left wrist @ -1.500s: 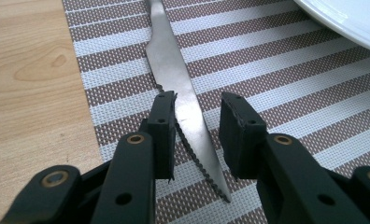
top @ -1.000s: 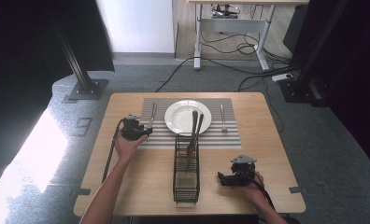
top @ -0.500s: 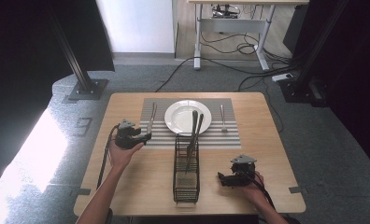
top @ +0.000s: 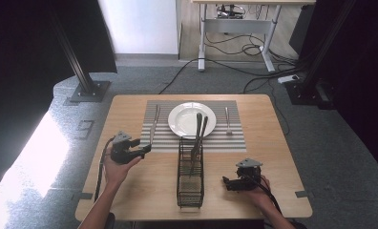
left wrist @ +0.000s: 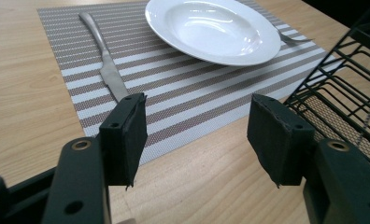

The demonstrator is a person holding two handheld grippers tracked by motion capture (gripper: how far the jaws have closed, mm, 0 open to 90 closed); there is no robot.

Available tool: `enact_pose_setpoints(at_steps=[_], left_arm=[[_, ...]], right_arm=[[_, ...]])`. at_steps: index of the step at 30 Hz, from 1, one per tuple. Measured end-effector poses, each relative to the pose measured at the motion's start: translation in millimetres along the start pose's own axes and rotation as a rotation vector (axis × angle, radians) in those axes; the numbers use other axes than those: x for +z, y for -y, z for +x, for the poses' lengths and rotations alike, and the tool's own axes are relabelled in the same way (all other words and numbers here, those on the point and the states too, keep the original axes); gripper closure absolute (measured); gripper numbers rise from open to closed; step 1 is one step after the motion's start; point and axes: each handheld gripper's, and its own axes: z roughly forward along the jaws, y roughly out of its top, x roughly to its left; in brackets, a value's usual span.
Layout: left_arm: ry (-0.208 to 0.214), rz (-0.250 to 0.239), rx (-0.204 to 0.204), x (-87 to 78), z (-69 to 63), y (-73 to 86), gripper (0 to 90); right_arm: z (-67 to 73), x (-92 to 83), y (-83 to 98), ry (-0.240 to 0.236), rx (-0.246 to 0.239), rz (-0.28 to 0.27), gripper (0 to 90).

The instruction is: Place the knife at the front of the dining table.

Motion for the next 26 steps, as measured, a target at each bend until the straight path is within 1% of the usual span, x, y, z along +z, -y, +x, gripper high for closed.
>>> enact_pose_setpoints(at_steps=[4, 7, 12, 13, 16, 21, 26], left_arm=[[-0.011, -0.011, 0.024, -8.8, -3.6, 5.2, 34.6], [0.007, -0.012, 0.021, -14.9, -5.5, 10.3, 32.4], [0.031, 0.011, 0.015, -22.2, -10.5, 22.4, 31.0], [0.032, 0.017, 0.014, -22.7, -11.6, 24.0, 30.8], [0.035, 0.04, 0.029, -22.0, -15.3, 27.3, 30.6], [0.04, 0.053, 0.04, -17.9, -18.0, 26.8, 30.1], [0.039, 0.058, 0.039, -16.9, -16.6, 26.6, 29.3]], right_arm=[[-0.1, -0.1, 0.1, -0.001, 0.0, 0.0, 0.7], [-0.1, -0.1, 0.1, -0.002, 0.0, 0.0, 0.7], [-0.2, -0.2, 0.2, -0.002, 0.0, 0.0, 0.7], [-0.2, -0.2, 0.2, -0.003, -0.001, 0.0, 0.7], [-0.2, -0.2, 0.2, -0.003, -0.001, 0.0, 0.7], [-0.2, -0.2, 0.2, -0.002, -0.001, 0.0, 0.7], [-0.2, -0.2, 0.2, -0.003, -0.001, 0.0, 0.7]])
